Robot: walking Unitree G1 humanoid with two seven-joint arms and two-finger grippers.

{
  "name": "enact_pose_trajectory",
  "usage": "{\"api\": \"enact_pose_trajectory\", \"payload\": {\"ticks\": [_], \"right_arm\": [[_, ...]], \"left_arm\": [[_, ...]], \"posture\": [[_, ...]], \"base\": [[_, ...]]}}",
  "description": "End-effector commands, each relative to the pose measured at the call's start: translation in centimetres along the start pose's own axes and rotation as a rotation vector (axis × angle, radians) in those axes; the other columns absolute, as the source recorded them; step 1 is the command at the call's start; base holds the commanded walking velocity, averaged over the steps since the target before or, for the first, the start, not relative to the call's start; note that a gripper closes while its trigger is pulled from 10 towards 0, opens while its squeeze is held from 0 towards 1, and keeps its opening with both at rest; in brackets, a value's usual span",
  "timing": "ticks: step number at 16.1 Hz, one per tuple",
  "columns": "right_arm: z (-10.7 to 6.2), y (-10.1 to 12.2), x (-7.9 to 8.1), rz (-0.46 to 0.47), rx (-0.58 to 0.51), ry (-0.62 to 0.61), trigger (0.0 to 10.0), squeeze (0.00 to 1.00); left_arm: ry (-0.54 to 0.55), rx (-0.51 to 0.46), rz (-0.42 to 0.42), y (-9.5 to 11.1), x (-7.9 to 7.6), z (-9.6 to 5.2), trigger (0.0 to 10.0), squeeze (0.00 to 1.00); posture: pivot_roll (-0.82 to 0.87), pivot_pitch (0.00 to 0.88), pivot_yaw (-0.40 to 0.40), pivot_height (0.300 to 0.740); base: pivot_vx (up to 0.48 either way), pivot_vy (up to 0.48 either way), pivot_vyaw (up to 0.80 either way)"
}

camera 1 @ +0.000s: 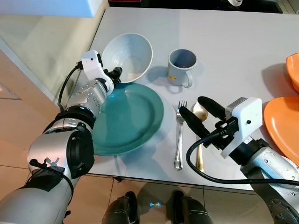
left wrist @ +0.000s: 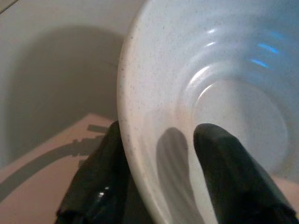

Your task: Setting the table

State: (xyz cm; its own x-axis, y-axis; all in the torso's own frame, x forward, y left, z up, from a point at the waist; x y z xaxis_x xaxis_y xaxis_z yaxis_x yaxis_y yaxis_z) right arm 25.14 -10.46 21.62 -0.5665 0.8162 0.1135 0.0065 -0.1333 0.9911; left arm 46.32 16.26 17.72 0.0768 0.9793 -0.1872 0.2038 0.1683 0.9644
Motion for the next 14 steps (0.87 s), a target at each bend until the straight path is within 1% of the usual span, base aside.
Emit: {"api": "enact_pose_trajectory", "payload": {"ticks": [1,5,9,12,14], "right_arm": [[0.0,-0.1,-0.2,0.000,0.007,-0.001,10.0,0.00],[0.1,0.0,-0.3,-0.005,0.005,-0.002,10.0,0.00],[0.2,0.0,-0.3,-0.006,0.002,-0.004,10.0,0.00],[0.4,0.0,-0.5,-0.007,-0.001,-0.004,10.0,0.00],[0.5,-0.1,-0.5,-0.009,-0.004,-0.006,10.0,0.00]], "left_arm": [[0.016,0.004,0.002,0.2,0.5,-0.1,0.0,0.00],[0.016,-0.003,-0.002,0.5,0.5,0.0,0.0,0.00],[0.004,-0.014,-0.020,0.8,0.2,0.0,0.0,0.00],[-0.010,-0.029,-0.029,1.4,-0.3,0.1,0.0,0.00],[-0.022,-0.046,-0.052,1.9,-0.7,0.2,0.0,0.00]], "posture": [[-0.19,0.246,0.052,0.740],[-0.18,0.239,0.055,0.740],[-0.18,0.233,0.058,0.740],[-0.17,0.227,0.058,0.740],[-0.17,0.222,0.058,0.740]], "base": [[0.000,0.000,0.00],[0.000,0.000,0.00],[0.000,0.000,0.00],[0.000,0.000,0.00],[0.000,0.000,0.00]]}}
Point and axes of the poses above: a point about 5 cm out from each wrist's last joint towards the gripper, its own z axis pointing out of the wrist towards the gripper, its own y axis along the axis of the wrist's last joint, x = y × z, the point moved 5 cm from there along z, pointing out of the wrist towards the gripper, and after that the axes turned 12 degrees about z, right-handed, at the moved point
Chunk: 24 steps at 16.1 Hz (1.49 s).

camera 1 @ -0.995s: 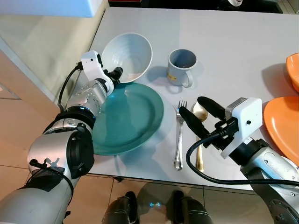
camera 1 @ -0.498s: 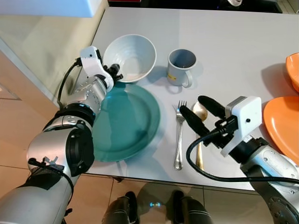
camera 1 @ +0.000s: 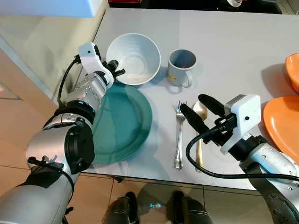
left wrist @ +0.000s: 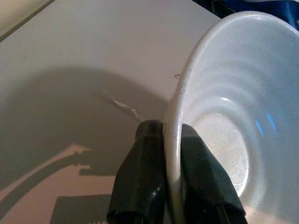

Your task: Setting the table

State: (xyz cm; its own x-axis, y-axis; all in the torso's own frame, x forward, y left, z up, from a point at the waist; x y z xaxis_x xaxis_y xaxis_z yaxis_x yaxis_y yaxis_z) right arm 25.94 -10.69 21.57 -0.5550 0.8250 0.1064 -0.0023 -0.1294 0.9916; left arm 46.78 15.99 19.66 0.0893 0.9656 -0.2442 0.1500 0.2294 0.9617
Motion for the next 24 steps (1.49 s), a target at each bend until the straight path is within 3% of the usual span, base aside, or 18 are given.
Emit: {"api": "enact_pose_trajectory", "payload": {"ticks": [1,9,14,17,22,24], "right_arm": [[0.0,0.0,0.1,-0.004,-0.003,0.006,10.0,0.00],[1.2,0.6,-0.2,-0.042,-0.056,0.012,10.0,0.00],[1.7,0.6,0.6,-0.040,-0.061,0.077,10.0,0.00],[2.0,0.8,0.2,-0.036,-0.083,0.080,10.0,0.00],[2.3,0.8,0.3,-0.043,-0.091,0.104,10.0,0.00],[2.3,0.4,0.5,-0.041,-0.081,0.123,10.0,0.00]], "left_arm": [[-0.009,0.002,-0.007,0.2,-0.3,0.1,0.0,0.00],[-0.109,-0.183,-0.113,6.1,-2.0,0.0,0.0,0.00],[-0.153,-0.117,-0.066,5.1,-1.1,-0.3,0.0,0.00],[-0.181,-0.098,-0.108,5.0,-0.4,-1.1,0.0,0.00],[-0.240,-0.081,-0.087,5.6,-1.2,-3.3,0.0,0.00],[-0.273,-0.030,-0.059,4.8,-1.5,-4.8,0.0,0.00]], "posture": [[-0.17,0.220,0.057,0.740],[-0.12,0.182,0.059,0.740],[-0.08,0.153,0.068,0.740],[-0.05,0.134,0.063,0.740],[-0.03,0.118,0.058,0.740],[-0.02,0.109,0.057,0.740]], "base": [[0.000,0.000,0.00],[0.000,0.000,0.00],[0.000,0.000,0.00],[0.000,0.000,0.00],[0.000,0.000,0.00],[0.000,0.000,0.00]]}}
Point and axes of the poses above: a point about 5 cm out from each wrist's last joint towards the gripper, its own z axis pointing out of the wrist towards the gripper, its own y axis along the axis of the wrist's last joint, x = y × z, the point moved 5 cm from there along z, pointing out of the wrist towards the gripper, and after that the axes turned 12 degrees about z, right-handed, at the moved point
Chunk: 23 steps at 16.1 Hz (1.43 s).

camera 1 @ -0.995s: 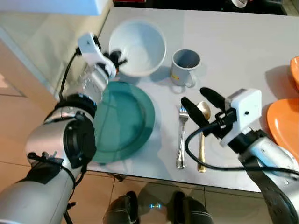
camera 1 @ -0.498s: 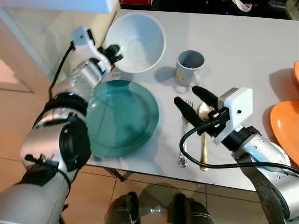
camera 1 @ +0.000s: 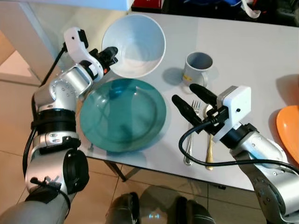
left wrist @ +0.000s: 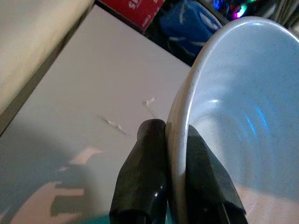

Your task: Setting the table

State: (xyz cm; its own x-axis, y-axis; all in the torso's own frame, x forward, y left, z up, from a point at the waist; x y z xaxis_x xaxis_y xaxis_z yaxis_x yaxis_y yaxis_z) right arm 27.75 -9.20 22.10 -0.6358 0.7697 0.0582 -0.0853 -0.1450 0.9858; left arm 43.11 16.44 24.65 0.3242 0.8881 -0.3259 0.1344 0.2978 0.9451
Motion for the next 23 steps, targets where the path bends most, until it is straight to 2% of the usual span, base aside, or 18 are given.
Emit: {"api": "enact_pose_trajectory", "payload": {"ticks": [1,4,8,10,11,12,14,16,18,21,22,23], "right_arm": [[0.0,0.0,0.3,-0.004,-0.003,0.023,10.0,0.00],[0.1,-0.5,0.6,0.006,0.012,0.046,10.0,0.00],[0.1,-1.0,1.0,0.018,0.030,0.081,10.0,0.00],[0.0,-1.5,1.6,0.039,0.060,0.126,10.0,0.00],[-0.1,-1.9,2.0,0.056,0.086,0.155,10.0,0.00],[-1.0,-3.0,3.4,0.092,0.167,0.244,10.0,0.00],[-1.8,-3.5,4.4,0.143,0.212,0.298,10.0,0.00],[-2.6,-4.2,5.0,0.136,0.271,0.347,10.0,0.00],[-2.9,-4.5,4.8,0.119,0.291,0.334,10.0,0.00],[-3.1,-4.5,4.7,0.119,0.306,0.331,10.0,0.00],[-3.2,-4.6,4.7,0.119,0.310,0.330,10.0,0.00],[-3.2,-4.6,4.7,0.119,0.314,0.328,10.0,0.00]], "left_arm": [[-0.026,0.017,0.008,0.2,-0.7,-0.9,0.0,0.00],[-0.060,0.102,0.062,-0.2,-1.3,-4.0,0.0,0.00],[-0.026,0.188,0.136,-0.5,-0.5,-6.4,0.0,0.00],[-0.016,0.240,0.147,-1.0,-0.2,-7.4,0.0,0.00],[-0.019,0.263,0.153,-1.6,-0.2,-7.4,0.0,0.00],[-0.031,0.312,0.166,-3.2,-0.3,-7.4,0.0,0.00],[-0.032,0.332,0.150,-4.2,-0.4,-7.0,0.0,0.00],[-0.029,0.347,0.144,-4.9,-0.5,-6.6,0.0,0.00],[-0.019,0.371,0.155,-5.8,-0.3,-6.0,0.0,0.00],[0.004,0.401,0.189,-6.5,0.1,-5.8,0.0,0.00],[0.008,0.407,0.187,-6.6,0.2,-5.9,0.5,0.00],[0.017,0.431,0.184,-7.0,0.4,-5.9,10.0,0.00]], "posture": [[-0.01,0.107,0.056,0.740],[0.01,0.097,0.051,0.740],[0.02,0.097,0.039,0.740],[0.03,0.097,0.034,0.740],[0.03,0.097,0.034,0.740],[0.02,0.097,0.034,0.740],[0.02,0.096,0.033,0.740],[0.01,0.095,0.036,0.740],[0.01,0.095,0.039,0.740],[0.00,0.096,0.047,0.740],[0.00,0.096,0.047,0.740],[0.00,0.098,0.048,0.740]], "base": [[0.000,0.000,0.00],[0.000,0.000,0.00],[0.000,0.000,0.00],[0.000,0.000,0.00],[0.000,0.000,0.00],[0.000,0.000,0.00],[0.000,0.000,0.00],[0.000,0.000,0.00],[0.000,0.000,0.00],[0.000,0.000,0.00],[0.000,0.000,0.00],[0.000,0.000,0.00]]}}
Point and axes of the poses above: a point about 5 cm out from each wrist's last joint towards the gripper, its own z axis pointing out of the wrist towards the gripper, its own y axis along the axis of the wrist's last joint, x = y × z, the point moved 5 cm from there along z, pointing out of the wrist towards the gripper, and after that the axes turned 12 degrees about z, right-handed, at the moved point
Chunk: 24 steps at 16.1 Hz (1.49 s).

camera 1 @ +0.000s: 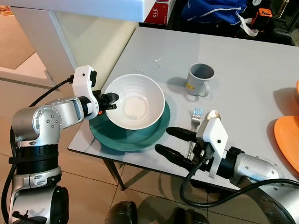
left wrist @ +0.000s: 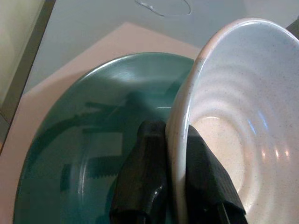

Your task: Setting the table

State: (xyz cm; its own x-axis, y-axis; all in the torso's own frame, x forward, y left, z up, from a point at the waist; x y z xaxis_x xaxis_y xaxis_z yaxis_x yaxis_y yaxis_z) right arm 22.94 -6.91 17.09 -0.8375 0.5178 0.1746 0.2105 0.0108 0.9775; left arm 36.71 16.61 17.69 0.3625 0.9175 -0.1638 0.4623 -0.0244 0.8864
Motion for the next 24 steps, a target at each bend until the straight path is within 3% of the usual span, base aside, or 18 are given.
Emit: {"api": "enact_pose_trajectory", "payload": {"ticks": [1,2,3,4,5,10,11,12,13,14,16,21,22,24], "right_arm": [[-0.2,0.1,0.2,-0.005,0.001,0.003,10.0,0.00],[-0.2,0.1,0.1,-0.006,0.002,0.002,10.0,0.00],[-0.2,0.1,0.1,-0.007,0.003,0.000,10.0,0.00],[-0.2,0.1,0.1,-0.008,0.005,0.000,10.0,0.00],[-0.1,0.1,0.0,-0.010,0.008,-0.003,10.0,0.00],[-0.1,0.1,-0.1,-0.020,0.013,-0.011,10.0,0.00],[-0.2,0.1,-0.2,-0.021,0.013,-0.012,10.0,0.00],[-0.2,0.1,-0.2,-0.022,0.012,-0.013,10.0,0.00],[-0.2,0.2,-0.3,-0.023,0.011,-0.014,10.0,0.00],[-0.2,0.2,-0.3,-0.022,0.008,-0.013,10.0,0.00],[0.0,0.3,-0.3,-0.017,0.003,-0.006,10.0,0.00],[0.2,0.3,-0.2,-0.019,0.004,0.007,10.0,0.00],[0.0,0.3,-0.3,-0.019,0.005,0.002,10.0,0.00],[0.0,0.3,-0.3,-0.018,0.006,0.001,10.0,0.00]], "left_arm": [[0.006,0.013,0.018,0.1,0.2,0.0,10.0,0.00],[-0.019,0.012,0.015,0.0,-0.1,0.1,10.0,0.00],[-0.038,0.014,0.014,-0.1,-0.5,0.1,10.0,0.61],[-0.041,0.015,0.012,-0.1,-0.5,0.1,10.0,0.94],[-0.047,0.019,0.012,-0.1,-0.6,0.1,10.0,1.00],[-0.043,0.035,0.038,-0.1,-0.6,0.1,10.0,1.00],[-0.012,0.021,0.063,0.4,0.0,-0.3,10.0,1.00],[0.074,0.000,0.186,1.3,1.3,-1.0,10.0,1.00],[0.145,-0.045,0.287,2.5,2.2,-1.8,10.0,0.43],[0.220,-0.097,0.374,4.0,3.2,-2.9,10.0,0.00],[0.307,-0.110,0.456,4.8,4.5,-4.2,10.0,0.00],[0.305,0.010,0.419,0.6,5.1,-3.2,10.0,0.00],[0.367,0.068,0.473,-0.9,6.4,-3.4,10.0,0.00],[0.427,0.081,0.526,-1.4,7.2,-3.5,10.0,0.00]], "posture": [[0.00,0.098,0.048,0.740],[0.00,0.098,0.048,0.740],[0.00,0.097,0.046,0.740],[0.00,0.096,0.045,0.740],[0.00,0.096,0.047,0.740],[0.00,0.095,0.048,0.740],[0.00,0.090,0.049,0.740],[0.00,0.090,0.049,0.740],[0.00,0.088,0.047,0.740],[0.00,0.088,0.047,0.740],[0.00,0.088,0.047,0.740],[0.01,0.092,0.032,0.740],[0.01,0.092,0.032,0.740],[0.01,0.092,0.032,0.740]], "base": [[0.000,0.000,0.00],[0.000,0.000,0.00],[0.000,0.000,0.00],[0.000,0.000,0.00],[0.000,0.000,0.00],[0.000,0.000,0.00],[0.000,0.000,0.00],[0.000,0.000,0.00],[0.000,0.000,0.00],[0.000,0.000,0.00],[0.000,0.000,0.00],[0.000,0.000,0.00],[0.000,0.000,0.00],[0.000,0.000,0.00]]}}
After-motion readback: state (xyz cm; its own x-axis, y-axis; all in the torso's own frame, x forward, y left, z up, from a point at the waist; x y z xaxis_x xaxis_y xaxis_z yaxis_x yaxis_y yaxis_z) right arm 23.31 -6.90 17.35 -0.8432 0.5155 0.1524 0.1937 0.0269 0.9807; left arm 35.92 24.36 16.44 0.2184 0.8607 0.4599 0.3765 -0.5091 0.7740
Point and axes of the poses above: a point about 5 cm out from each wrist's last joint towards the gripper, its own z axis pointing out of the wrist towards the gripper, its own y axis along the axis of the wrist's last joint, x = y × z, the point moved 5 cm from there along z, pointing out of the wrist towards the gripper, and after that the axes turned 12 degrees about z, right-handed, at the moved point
